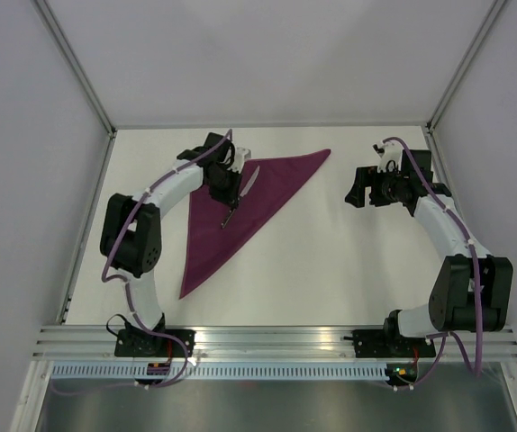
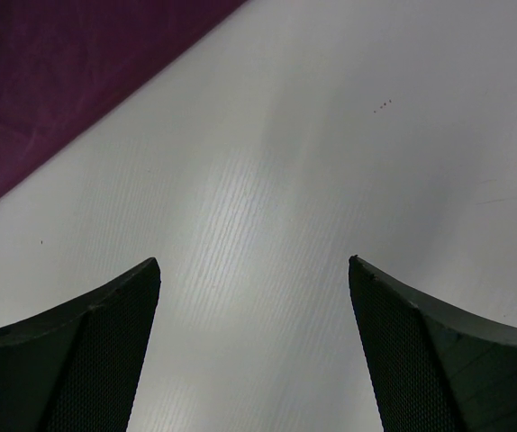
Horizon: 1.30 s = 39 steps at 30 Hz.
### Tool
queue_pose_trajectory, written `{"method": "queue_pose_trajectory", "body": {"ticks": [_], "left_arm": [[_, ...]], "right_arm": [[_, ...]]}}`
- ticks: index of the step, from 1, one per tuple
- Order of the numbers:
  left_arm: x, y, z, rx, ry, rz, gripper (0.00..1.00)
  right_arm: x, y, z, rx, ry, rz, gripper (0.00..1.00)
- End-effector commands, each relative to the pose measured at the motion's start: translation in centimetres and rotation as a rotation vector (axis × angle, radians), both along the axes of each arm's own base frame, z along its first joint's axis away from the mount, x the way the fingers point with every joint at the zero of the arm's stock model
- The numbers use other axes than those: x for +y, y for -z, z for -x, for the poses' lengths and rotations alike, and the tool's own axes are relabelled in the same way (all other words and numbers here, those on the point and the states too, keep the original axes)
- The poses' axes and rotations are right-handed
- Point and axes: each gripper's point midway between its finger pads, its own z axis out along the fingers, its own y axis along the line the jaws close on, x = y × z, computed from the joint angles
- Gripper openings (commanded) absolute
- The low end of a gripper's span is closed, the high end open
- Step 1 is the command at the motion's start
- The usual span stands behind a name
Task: Fold the napkin, place the utensils inside, and roll it up
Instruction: Place the utensil onto the napkin
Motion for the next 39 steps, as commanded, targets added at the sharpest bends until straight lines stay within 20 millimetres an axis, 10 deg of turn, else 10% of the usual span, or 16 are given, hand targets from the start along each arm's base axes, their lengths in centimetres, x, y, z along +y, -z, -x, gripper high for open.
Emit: {"method": "queue_pose_trajectory", "body": {"ticks": [1, 14, 39], "left_arm": [[-2.2, -0.6, 0.8, 0.008, 0.162, 0.036, 0.02], [-6.7, 2.4, 2.0, 0.06, 0.27, 0.027, 0.02], [-7.4, 3.9, 0.7, 0.064, 0.282, 0.01, 0.02]], "right_arm": [[-0.6, -1.4, -0.7, -0.076, 0.003, 0.035, 0.9], [-0.7, -0.1, -0.9, -0.05, 0.003, 0.043, 0.9], [-0.7, -0.2, -0.7, -0.055, -0.005, 0.047, 0.9]]}}
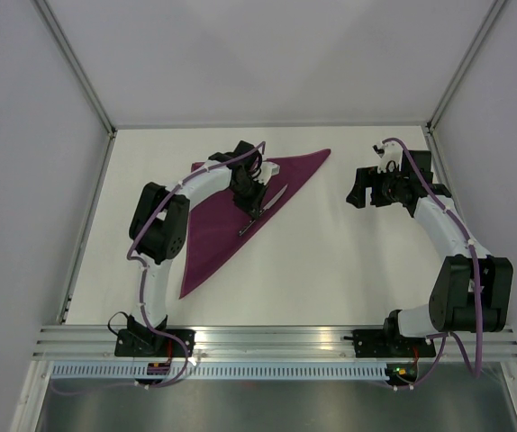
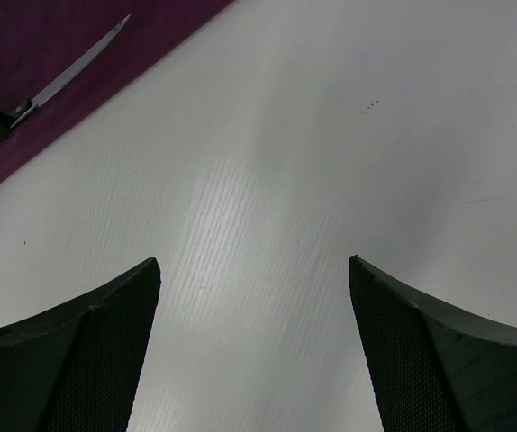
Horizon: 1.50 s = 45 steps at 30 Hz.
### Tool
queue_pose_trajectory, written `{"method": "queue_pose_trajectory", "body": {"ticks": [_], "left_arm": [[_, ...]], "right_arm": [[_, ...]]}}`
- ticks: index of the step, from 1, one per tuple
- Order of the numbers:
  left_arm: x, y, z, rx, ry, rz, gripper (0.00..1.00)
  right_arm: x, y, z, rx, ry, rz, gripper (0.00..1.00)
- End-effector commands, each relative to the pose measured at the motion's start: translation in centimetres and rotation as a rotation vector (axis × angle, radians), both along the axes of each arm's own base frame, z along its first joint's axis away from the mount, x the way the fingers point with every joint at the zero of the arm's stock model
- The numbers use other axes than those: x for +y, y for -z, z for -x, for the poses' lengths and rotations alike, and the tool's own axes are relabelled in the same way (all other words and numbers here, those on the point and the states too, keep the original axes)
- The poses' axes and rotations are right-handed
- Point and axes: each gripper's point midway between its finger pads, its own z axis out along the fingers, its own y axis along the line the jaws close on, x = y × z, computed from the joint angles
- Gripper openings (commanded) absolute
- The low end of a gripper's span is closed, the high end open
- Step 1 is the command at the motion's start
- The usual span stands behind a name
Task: Fold the napkin, place the utensils inside, and roll it up
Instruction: Place the utensil onto the napkin
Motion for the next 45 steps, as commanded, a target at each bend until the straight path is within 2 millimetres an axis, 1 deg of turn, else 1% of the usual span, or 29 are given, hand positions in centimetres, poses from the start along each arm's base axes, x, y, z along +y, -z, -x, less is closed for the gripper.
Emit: {"method": "queue_pose_trajectory", "body": {"ticks": [1, 10, 18, 28, 45], "left_arm": [[-0.7, -0.7, -1.0, -0.042, 0.041, 0.015, 0.02], [-0.9, 0.6, -0.6, -0.008, 0.046, 0.011, 0.02], [-1.1, 1.1, -0.3, 0.004, 0.056, 0.004, 0.02], [-0.9, 1.0, -0.3, -0.006, 0.058, -0.009, 0.03], [-1.3, 0.6, 0.4, -0.002, 0.08, -0.007, 0.14]], "right_arm": [[-0.2, -0.4, -0.5, -0.033, -0.005, 0.013, 0.9], [-0.3, -0.3, -0.5, -0.032, -0.005, 0.015, 0.9], [-0.3, -0.3, -0.5, -0.031, -0.005, 0.017, 0.9], [-0.2, -0.2, -0.5, -0.029, -0.007, 0.016, 0.9], [-0.3, -0.1, -0.5, -0.026, -0.003, 0.019, 0.9]]}}
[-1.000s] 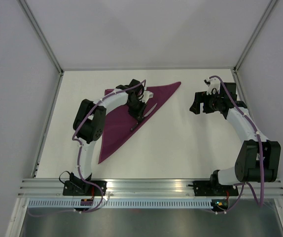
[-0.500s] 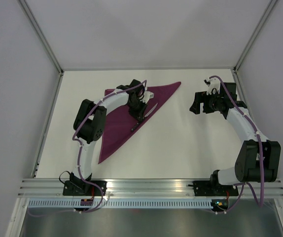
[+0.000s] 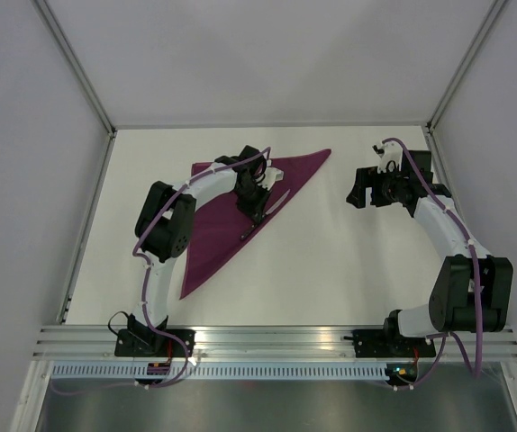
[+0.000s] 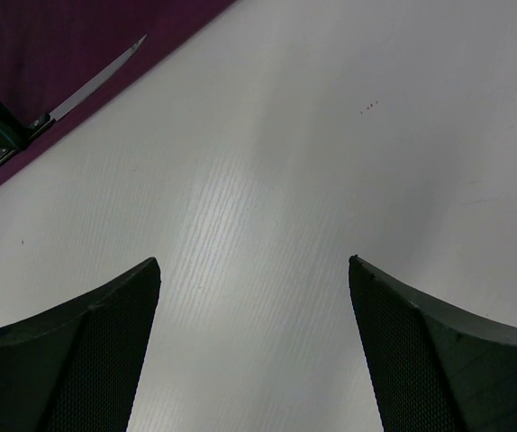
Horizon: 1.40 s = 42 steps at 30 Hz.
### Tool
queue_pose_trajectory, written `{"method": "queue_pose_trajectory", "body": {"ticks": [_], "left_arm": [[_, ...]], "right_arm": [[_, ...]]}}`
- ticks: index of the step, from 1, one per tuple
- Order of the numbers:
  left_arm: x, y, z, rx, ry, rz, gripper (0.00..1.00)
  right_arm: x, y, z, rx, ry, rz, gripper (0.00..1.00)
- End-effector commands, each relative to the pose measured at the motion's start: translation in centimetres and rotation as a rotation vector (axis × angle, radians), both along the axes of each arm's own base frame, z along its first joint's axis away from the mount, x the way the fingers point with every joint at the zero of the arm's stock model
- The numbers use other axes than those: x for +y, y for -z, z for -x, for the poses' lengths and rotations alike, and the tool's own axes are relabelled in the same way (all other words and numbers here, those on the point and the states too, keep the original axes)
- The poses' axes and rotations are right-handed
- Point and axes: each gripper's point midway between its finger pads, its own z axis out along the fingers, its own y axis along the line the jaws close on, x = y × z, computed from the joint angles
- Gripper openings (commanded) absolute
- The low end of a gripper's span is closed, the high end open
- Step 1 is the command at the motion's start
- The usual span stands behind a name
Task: Fold the napkin, place the utensils inside, and roll it up
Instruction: Place the utensil onto the napkin
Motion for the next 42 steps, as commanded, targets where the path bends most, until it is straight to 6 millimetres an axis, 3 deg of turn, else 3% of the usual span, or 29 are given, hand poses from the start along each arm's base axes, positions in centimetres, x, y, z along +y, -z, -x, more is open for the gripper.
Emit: {"method": "queue_pose_trajectory", "body": {"ticks": [1, 22, 42], "left_arm": [[-0.6, -1.2, -0.3, -0.031, 0.05, 0.015, 0.14], [0.1, 1.2, 1.5, 0.035, 0.065, -0.056, 0.17], [-2.1, 3.1, 4.3, 0.101, 0.132, -0.06, 0.17]], "right_arm": [[-0.3, -0.1, -0.5, -0.025, 0.001, 0.015, 0.9], [-0.2, 0.0, -0.5, -0.019, -0.001, 0.012, 0.9], [-0.3, -0.1, -0.5, -0.022, 0.0, 0.013, 0.9]]}}
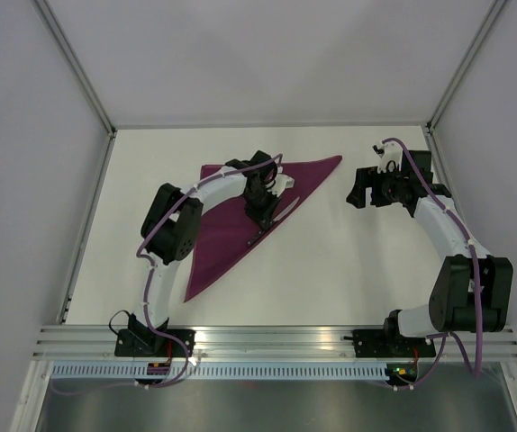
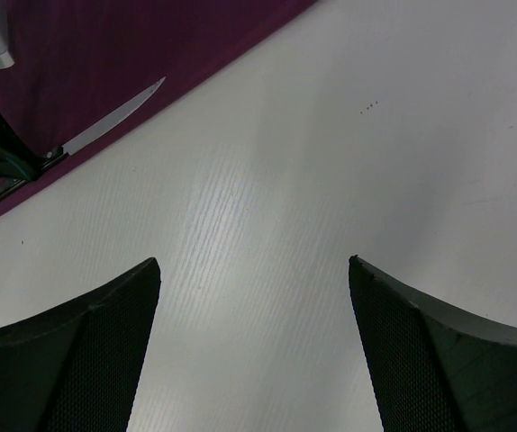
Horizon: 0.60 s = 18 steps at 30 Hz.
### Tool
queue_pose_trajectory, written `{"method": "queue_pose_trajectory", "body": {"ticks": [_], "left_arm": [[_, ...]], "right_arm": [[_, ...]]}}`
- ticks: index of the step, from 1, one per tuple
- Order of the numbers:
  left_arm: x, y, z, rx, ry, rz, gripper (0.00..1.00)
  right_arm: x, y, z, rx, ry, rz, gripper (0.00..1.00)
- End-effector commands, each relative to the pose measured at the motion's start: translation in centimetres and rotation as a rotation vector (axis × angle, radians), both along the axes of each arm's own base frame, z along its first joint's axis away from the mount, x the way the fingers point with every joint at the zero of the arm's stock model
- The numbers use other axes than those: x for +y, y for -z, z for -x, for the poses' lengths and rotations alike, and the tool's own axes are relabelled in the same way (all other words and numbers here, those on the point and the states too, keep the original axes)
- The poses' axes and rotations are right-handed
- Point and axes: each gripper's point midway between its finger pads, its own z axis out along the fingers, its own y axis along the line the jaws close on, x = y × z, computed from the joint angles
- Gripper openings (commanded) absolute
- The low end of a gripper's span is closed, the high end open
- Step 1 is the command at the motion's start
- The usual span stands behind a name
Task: Fold the napkin, place the utensils inside, and roll it up
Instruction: Place the utensil onto the napkin
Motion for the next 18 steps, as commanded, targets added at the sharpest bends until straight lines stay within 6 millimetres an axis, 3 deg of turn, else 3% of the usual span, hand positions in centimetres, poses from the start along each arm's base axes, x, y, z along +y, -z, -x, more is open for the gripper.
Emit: {"method": "queue_pose_trajectory", "body": {"ticks": [1, 18], "left_arm": [[0.0, 2.9, 2.1, 0.072, 0.059, -0.053, 0.17], [-2.1, 3.1, 4.0, 0.087, 0.085, -0.051, 0.19]], "right_arm": [[-0.3, -0.2, -0.5, -0.025, 0.0, 0.013, 0.9], [-0.3, -0.1, -0.5, -0.022, 0.001, 0.014, 0.9]]}}
